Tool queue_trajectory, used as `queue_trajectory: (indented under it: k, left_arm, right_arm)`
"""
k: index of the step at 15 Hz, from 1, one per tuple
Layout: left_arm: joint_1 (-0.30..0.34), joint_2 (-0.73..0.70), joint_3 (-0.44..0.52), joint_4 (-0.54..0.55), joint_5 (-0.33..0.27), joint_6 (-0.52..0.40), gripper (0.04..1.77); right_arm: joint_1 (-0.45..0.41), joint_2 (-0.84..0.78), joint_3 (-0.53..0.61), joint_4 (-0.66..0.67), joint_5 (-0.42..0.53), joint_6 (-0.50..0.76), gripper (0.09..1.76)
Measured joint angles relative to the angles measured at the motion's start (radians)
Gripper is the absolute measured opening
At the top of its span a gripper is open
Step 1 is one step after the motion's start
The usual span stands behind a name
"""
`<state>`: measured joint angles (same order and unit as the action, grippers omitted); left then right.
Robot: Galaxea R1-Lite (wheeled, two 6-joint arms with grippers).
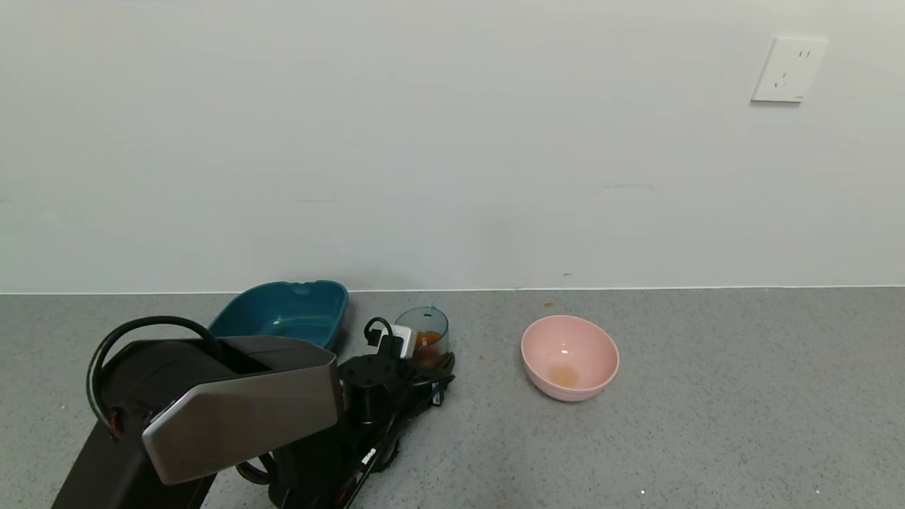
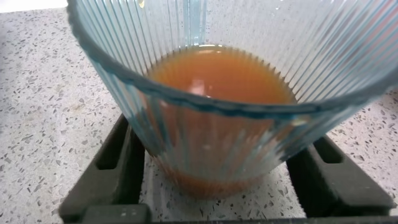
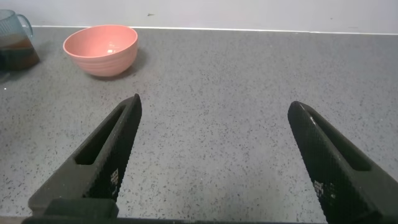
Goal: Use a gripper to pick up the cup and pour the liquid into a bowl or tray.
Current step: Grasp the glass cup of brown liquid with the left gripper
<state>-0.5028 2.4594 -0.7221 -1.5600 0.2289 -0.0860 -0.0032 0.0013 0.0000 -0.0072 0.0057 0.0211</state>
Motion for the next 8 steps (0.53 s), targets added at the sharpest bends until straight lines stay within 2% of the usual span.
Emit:
queue_trajectory:
  k: [8]
  left_arm:
    - [0.0,-0.001,0.0,0.0,0.004,0.003,1.27]
  right_arm:
    - [0.0,0.0,0.0,0.0,0.0,0.0,1.71]
